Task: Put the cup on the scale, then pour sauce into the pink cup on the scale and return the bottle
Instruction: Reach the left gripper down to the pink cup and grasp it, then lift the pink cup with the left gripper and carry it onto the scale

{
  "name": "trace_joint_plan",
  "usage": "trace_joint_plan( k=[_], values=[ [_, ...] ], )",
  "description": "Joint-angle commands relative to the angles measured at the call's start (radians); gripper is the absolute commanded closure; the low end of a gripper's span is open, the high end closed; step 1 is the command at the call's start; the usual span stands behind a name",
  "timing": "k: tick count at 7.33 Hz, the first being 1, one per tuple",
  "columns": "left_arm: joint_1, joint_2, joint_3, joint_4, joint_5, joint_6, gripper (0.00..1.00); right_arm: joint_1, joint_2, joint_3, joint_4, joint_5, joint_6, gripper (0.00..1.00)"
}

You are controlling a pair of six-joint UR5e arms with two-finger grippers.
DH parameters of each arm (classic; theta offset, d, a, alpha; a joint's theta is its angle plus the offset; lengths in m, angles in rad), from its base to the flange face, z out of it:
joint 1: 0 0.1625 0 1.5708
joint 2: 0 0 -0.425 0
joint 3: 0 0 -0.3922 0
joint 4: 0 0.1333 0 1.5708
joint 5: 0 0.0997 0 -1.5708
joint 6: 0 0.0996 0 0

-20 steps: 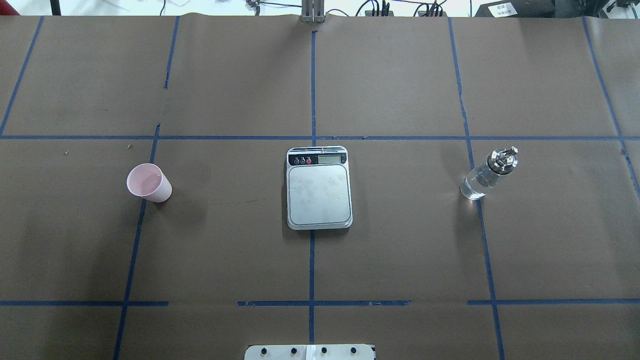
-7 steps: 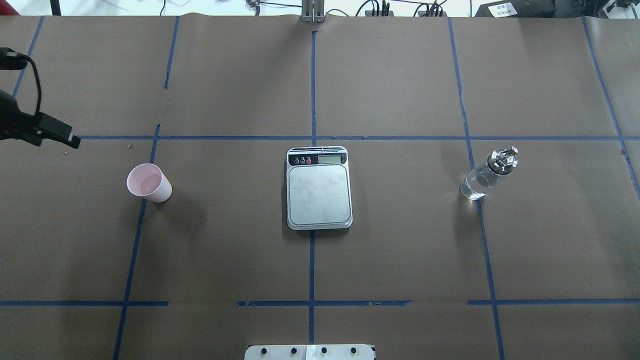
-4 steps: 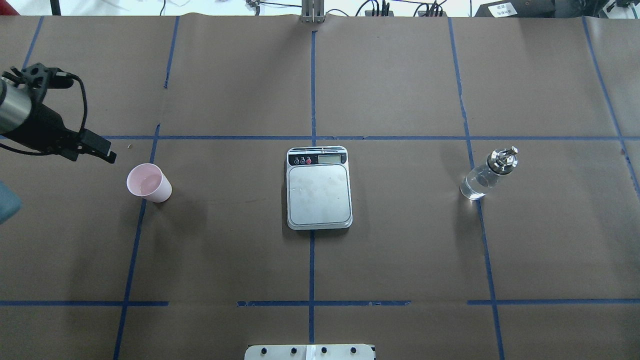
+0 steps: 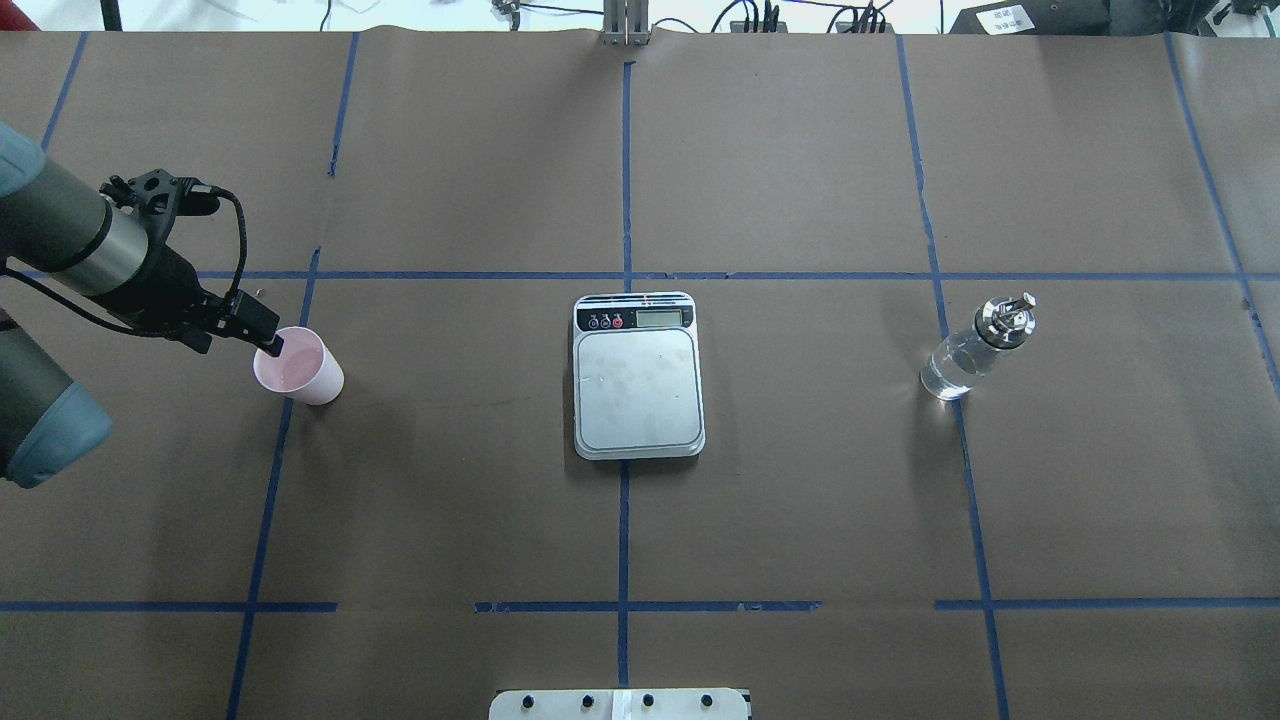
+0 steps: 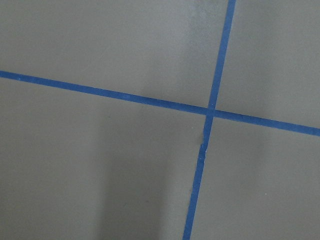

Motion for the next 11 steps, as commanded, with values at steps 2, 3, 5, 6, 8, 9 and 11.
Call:
trace_joint_plan(
  k=[2,3,5,6,8,9,11],
  values=[
    [0.023,-0.032,0.04,0.0,0.003,0.0,0.27,0.001,0.0,0.006,0.001,0.002,-0.001,0.0],
    [0.032,-0.033,0.041,0.0,0.003,-0.003,0.46,0.0,0.0,0.007,0.001,0.002,0.002,0.0],
    [0.041,-0.045,0.043,0.008,0.006,-0.003,1.0,0.001,0.0,0.006,-0.002,0.016,0.001,0.0],
    [0.023,-0.045,-0.027,0.021,-0.003,-0.014,1.0,0.0,-0.002,0.006,-0.001,0.024,0.004,0.0],
    [0.012,-0.13,-0.105,0.215,0.006,-0.099,1.0,0.001,-0.002,0.006,-0.002,0.031,0.005,0.0],
    [0.017,-0.176,-0.097,0.248,0.025,-0.141,1.0,0.0,-0.002,0.006,-0.002,0.042,0.007,0.0],
    [0.039,-0.293,-0.088,0.253,0.034,-0.251,1.0,0.0,0.0,0.006,-0.001,0.042,0.007,0.0]
  ],
)
